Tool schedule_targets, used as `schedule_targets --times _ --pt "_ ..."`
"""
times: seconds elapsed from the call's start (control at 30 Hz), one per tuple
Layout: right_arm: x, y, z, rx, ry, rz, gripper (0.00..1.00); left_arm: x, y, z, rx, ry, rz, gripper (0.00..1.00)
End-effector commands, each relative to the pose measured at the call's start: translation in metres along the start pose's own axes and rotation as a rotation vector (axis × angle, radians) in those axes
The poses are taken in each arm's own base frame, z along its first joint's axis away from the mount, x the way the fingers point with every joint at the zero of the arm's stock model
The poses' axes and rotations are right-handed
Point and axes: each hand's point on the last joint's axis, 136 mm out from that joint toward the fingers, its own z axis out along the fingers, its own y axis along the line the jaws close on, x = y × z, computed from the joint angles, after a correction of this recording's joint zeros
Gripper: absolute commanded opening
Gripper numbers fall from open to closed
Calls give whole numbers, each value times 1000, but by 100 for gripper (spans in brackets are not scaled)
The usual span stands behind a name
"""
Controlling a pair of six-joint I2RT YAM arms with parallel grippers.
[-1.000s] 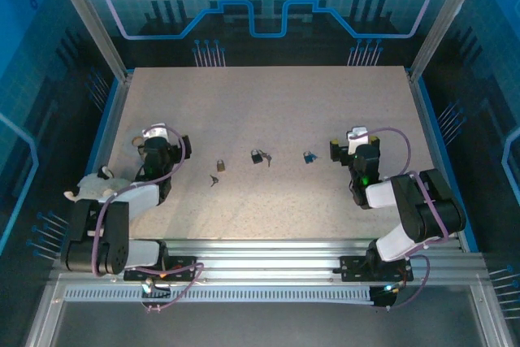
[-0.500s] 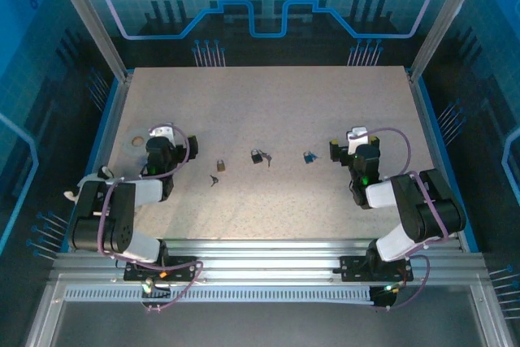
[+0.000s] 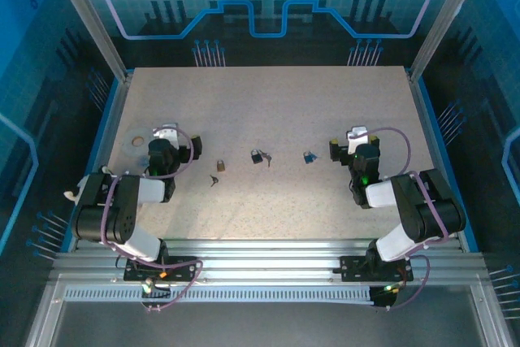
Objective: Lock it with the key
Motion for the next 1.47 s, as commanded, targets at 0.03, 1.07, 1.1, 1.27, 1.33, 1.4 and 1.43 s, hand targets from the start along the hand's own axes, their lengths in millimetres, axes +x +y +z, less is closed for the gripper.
schedule_targets --times 0.03,1.07,1.1,1.27,1.33,1.4,1.43 --pt "-12 -6 3 13 -29 26 100 -7 -6 -1 32 -40 26 99" --pt "-12 -6 3 12 -29 27 100 -6 -6 0 33 -37 31 99" --pt "-12 -6 3 12 -28 27 100 -7 -7 0 33 -38 30 99" --pt "-12 -6 3 11 -28 27 100 -6 -6 0 33 -35 31 99" --pt "-12 -6 3 10 -28 26 100 -7 -7 0 34 -37 33 99" --pt "-12 -6 3 10 -27 26 100 -7 -7 0 39 -38 34 99" --pt "-12 -6 3 11 -28 26 100 -6 -8 0 44 -34 34 99"
